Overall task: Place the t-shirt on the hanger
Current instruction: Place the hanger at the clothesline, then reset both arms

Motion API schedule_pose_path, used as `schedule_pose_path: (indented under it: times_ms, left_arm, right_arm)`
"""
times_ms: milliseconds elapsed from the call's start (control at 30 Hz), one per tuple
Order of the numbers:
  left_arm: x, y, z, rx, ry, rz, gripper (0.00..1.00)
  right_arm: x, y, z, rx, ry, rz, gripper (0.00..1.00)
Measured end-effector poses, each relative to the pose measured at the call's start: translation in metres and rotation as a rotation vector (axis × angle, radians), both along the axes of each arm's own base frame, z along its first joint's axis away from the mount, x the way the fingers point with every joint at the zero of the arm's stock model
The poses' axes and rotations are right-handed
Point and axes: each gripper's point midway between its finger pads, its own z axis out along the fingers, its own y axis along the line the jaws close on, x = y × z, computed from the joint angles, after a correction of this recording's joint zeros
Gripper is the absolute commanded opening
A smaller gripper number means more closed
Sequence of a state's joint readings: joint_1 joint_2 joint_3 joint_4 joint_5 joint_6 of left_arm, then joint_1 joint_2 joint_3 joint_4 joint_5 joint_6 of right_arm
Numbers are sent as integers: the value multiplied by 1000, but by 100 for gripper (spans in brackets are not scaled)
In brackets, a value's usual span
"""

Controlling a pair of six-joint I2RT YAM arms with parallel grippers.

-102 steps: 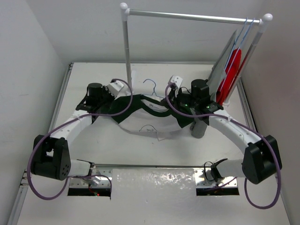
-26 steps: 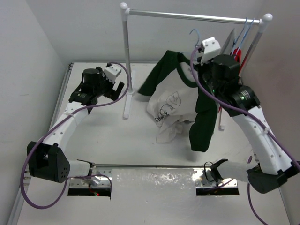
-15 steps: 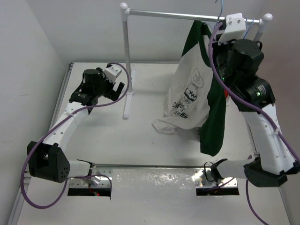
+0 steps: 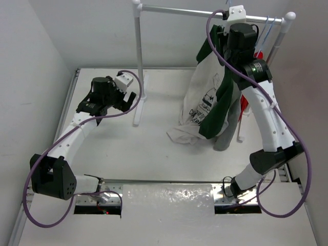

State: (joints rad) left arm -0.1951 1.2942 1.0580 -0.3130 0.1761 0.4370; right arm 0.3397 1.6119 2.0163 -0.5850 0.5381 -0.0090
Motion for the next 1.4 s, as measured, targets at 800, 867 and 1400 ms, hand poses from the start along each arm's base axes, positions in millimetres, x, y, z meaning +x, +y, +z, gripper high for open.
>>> schedule_pose_path:
  times_ms: [800, 867, 1400]
  left_arm:
    - [-1, 1, -1, 6, 5, 2, 100]
    - [-1, 2, -1, 8, 4, 5, 100]
    - [-7, 39, -53, 85, 49, 159, 100]
  right_arm:
    - [-43, 31, -39, 137, 34, 230, 85]
    - [-56, 31, -36, 145, 17, 259, 87]
    - [-169, 154, -83, 310, -125, 1098, 99]
